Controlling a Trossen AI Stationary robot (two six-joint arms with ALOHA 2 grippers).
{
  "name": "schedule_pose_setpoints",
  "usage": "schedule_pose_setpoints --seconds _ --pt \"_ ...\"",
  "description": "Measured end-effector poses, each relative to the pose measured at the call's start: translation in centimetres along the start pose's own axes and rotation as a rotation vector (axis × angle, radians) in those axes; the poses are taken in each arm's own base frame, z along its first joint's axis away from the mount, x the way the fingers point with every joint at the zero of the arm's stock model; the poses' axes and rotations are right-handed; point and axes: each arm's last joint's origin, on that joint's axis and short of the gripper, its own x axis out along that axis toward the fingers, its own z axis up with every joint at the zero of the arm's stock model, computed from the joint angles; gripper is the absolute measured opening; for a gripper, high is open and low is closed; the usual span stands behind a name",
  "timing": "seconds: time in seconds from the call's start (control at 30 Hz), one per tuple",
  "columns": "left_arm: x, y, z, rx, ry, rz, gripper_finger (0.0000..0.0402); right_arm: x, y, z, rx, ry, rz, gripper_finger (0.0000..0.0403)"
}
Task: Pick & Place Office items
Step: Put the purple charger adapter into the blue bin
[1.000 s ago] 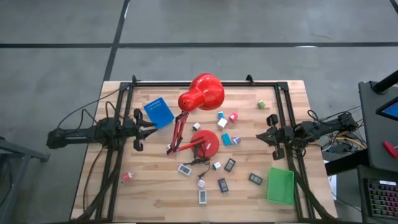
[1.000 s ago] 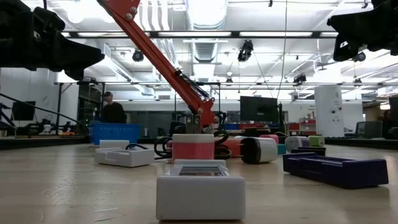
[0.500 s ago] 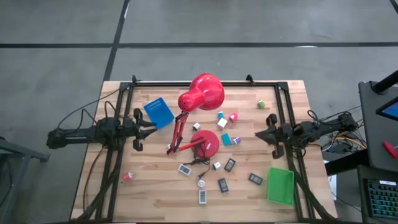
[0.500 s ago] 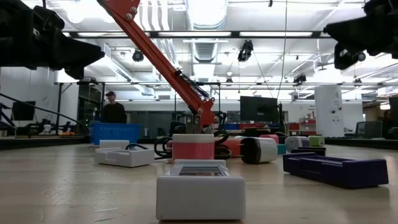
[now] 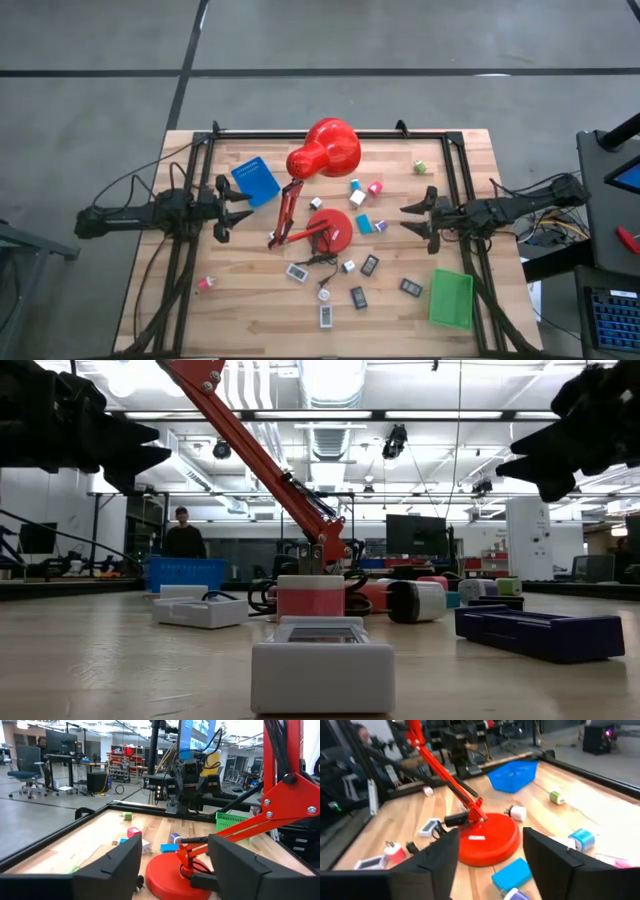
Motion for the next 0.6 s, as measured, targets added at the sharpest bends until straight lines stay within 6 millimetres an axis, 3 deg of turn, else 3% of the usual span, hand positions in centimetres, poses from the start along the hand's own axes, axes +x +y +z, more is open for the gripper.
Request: schedule_pose_setpoints --seconds 0.1,0.3,0.6 --pt "0.1 0.0 -0.1 0.029 0.016 0.000 0.0244 0.5 0.4 0.9 -0.006 0.053 -0.021 0.0240" --pt "0.1 0.0 -0.4 0.052 0.049 -0.008 0.0242 2.4 1.8 2.5 -0.059 0.185 -0.066 0.0233" --pt "-0.3 0.0 -0.1 0.079 0.191 0.000 0.0240 6.7 3.6 1.0 -0.178 0.532 -0.061 0.0231"
